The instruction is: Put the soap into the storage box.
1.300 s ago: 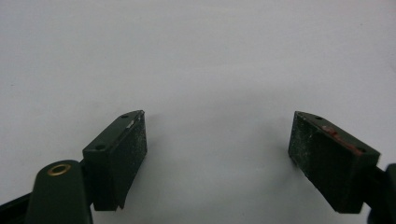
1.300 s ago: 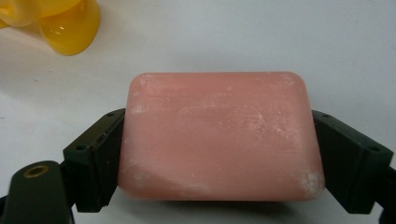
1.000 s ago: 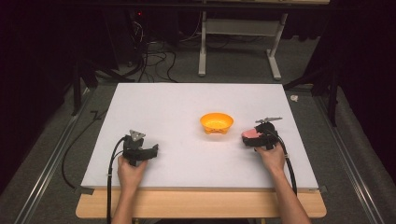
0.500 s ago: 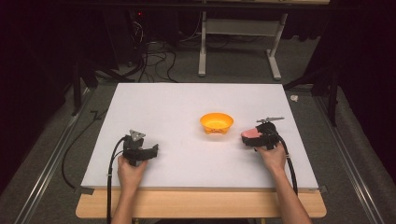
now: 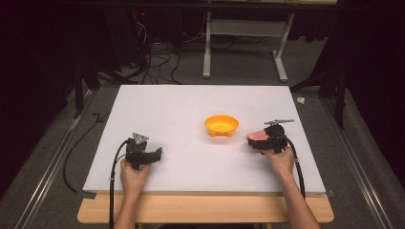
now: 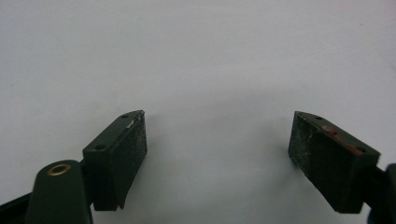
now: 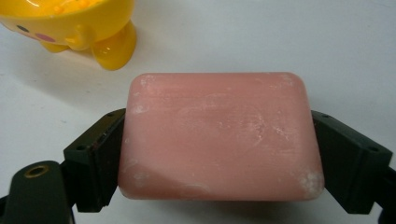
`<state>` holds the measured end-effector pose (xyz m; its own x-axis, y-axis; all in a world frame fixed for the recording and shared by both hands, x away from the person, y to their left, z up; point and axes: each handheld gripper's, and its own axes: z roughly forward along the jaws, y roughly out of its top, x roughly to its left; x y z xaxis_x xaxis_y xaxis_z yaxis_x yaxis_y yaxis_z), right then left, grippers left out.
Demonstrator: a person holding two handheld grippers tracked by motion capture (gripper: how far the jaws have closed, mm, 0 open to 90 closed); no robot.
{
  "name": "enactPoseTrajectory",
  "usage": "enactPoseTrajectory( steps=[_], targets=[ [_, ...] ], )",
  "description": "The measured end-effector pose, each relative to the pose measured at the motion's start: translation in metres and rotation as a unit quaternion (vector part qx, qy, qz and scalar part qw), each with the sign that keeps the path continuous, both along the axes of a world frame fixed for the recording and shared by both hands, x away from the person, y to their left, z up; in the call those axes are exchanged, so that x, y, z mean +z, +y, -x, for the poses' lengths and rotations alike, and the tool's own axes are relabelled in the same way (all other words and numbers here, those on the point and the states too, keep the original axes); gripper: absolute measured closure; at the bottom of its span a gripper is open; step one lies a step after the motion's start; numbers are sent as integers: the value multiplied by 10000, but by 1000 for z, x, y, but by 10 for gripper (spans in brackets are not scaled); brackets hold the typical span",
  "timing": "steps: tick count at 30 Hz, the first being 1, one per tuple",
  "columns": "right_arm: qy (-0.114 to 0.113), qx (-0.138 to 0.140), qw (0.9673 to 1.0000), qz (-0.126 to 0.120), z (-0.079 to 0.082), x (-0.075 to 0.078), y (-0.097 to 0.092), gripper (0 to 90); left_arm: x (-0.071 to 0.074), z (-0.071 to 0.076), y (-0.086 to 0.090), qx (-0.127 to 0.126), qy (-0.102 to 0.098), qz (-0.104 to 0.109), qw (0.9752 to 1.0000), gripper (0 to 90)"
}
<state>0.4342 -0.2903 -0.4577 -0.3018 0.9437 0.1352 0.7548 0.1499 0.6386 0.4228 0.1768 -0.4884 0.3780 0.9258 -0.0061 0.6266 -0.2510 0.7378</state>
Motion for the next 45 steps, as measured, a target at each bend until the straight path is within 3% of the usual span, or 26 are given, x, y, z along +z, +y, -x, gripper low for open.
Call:
enactPoseTrajectory(
  steps=[9, 30, 45],
  targets=[
    [-12, 24, 9999, -126, 4, 8, 1, 138, 0, 0, 0, 0, 0, 0, 10000, 197],
    [-164, 420, 9988, -170, 5, 43, 27, 138, 0, 0, 0, 2, -11, -2, 10000, 197],
    [-155, 627, 9975, -297, -2, 51, 47, 138, 0, 0, 0, -5, -5, -3, 10000, 197]
  ],
)
